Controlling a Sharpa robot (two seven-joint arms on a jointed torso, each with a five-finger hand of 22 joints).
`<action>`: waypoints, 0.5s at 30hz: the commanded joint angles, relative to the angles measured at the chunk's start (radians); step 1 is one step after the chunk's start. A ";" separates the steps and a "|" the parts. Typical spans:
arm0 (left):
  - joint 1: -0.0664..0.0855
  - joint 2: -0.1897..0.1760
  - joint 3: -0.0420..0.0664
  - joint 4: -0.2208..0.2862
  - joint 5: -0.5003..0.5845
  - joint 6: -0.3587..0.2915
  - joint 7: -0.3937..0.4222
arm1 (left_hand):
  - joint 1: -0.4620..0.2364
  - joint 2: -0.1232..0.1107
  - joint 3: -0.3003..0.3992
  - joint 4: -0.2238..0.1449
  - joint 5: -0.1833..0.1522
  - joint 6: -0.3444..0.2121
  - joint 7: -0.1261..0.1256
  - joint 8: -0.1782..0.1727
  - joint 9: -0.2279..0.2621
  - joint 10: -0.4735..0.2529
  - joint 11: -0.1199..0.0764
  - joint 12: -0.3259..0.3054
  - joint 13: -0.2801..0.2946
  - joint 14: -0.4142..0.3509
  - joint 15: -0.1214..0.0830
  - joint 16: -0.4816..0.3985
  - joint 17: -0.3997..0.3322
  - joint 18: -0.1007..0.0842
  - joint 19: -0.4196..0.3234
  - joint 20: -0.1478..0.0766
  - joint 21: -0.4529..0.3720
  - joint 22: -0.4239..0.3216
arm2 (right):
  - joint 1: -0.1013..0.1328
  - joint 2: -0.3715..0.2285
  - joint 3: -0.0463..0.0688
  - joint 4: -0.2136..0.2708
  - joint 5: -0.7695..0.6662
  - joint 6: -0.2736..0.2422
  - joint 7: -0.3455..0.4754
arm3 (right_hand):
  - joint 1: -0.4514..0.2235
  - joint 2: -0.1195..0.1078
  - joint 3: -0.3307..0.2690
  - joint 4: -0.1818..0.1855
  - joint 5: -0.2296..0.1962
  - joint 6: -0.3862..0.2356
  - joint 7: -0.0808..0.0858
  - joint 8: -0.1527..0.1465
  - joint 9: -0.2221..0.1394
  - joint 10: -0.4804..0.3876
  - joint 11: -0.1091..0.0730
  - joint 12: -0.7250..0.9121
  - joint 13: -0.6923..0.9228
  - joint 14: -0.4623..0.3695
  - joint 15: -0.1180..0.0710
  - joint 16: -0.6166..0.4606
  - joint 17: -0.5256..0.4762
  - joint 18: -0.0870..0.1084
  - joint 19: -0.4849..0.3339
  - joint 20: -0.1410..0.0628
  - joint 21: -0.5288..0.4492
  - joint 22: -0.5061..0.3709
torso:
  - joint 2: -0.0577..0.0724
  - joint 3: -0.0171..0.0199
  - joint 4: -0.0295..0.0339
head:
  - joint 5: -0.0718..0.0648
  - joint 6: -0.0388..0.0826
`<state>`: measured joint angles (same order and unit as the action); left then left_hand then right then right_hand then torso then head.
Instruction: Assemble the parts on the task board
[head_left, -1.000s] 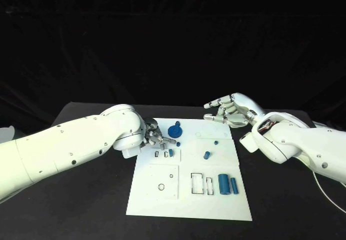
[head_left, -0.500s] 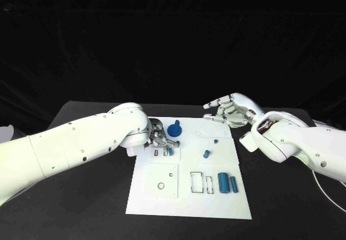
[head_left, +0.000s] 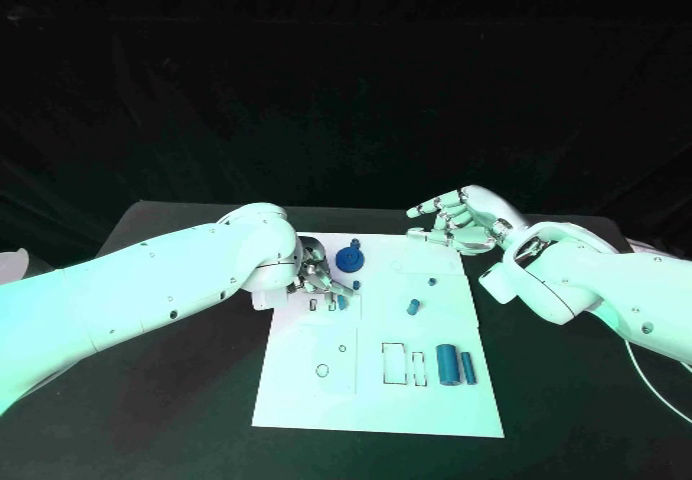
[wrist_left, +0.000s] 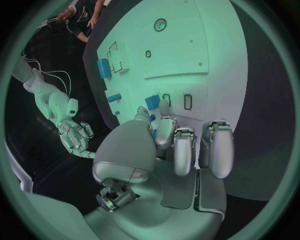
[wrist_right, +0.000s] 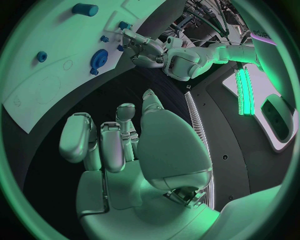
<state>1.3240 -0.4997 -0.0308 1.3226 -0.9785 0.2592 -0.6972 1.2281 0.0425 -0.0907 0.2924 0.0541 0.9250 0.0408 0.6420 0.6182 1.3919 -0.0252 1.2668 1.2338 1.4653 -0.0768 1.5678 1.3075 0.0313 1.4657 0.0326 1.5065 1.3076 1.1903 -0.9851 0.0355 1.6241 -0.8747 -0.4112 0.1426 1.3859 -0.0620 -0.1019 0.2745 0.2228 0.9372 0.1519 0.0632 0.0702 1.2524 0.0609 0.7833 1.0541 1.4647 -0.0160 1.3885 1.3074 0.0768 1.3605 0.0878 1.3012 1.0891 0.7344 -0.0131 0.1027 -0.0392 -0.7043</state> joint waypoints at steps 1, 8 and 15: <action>0.001 0.009 0.000 -0.007 -0.008 0.032 -0.073 | -0.035 -0.067 0.137 0.004 0.010 -0.006 0.003 -0.004 0.015 0.002 -0.006 0.003 0.009 0.106 -0.010 0.003 0.263 -0.008 0.061 -0.008 0.003 0.162 | -0.001 0.002 0.000 0.001 -0.010 0.015 0.000 | 0.004 0.005 -0.005 -0.001 0.007 0.008 -0.001 0.006 0.002 -0.008 0.000 -0.004 -0.002 0.046 -0.001 -0.003 0.003 0.020 -0.009 0.000 -0.007 -0.001 | 0.001 -0.0005 -0.0006 | 0.001 -0.002; 0.000 0.019 -0.001 -0.014 -0.008 0.024 -0.072 | -0.079 -0.137 0.320 0.000 0.007 -0.001 -0.002 -0.013 0.032 0.004 -0.007 0.004 0.013 0.106 -0.010 0.003 0.263 -0.009 0.063 -0.009 0.005 0.167 | -0.002 0.004 0.000 -0.001 -0.010 0.017 -0.001 | 0.003 0.006 -0.006 0.000 0.009 0.009 -0.001 0.006 0.002 -0.008 0.000 -0.005 -0.003 0.046 -0.001 -0.004 0.002 0.020 -0.009 0.000 -0.007 -0.002 | 0.001 -0.0003 -0.0004 | 0.000 -0.005; 0.000 0.023 -0.002 -0.012 -0.008 0.022 -0.071 | -0.090 -0.150 0.350 -0.001 0.008 0.000 -0.003 -0.014 0.037 0.005 -0.005 0.004 0.014 0.106 -0.011 0.003 0.263 -0.009 0.064 -0.009 0.005 0.168 | -0.003 0.008 -0.001 -0.004 -0.010 0.019 -0.001 | 0.002 0.008 -0.007 0.001 0.011 0.011 -0.002 0.007 0.002 -0.007 0.000 -0.004 -0.003 0.046 -0.001 -0.004 0.003 0.020 -0.009 0.000 -0.008 -0.002 | 0.000 0.0002 0.0017 | 0.001 -0.008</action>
<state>1.3237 -0.4792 -0.0329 1.3086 -0.9823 0.2673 -0.6975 1.1406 -0.1045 0.2552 0.2912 0.0600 0.9250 0.0409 0.6342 0.6540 1.3990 -0.0322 1.2737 1.2471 1.4676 -0.0790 1.5677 1.3074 0.0314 1.4651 0.0279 1.5065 1.3075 1.1890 -0.9787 0.0349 1.6200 -0.8753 -0.4075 0.1414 1.3859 -0.0620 -0.1019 0.2745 0.2285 0.9402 0.1489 0.0632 0.0710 1.2524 0.0609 0.7833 1.0522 1.4647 -0.0160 1.3885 1.3080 0.0768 1.3605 0.0878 1.2973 1.0879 0.7352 -0.0132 0.1031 -0.0394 -0.7114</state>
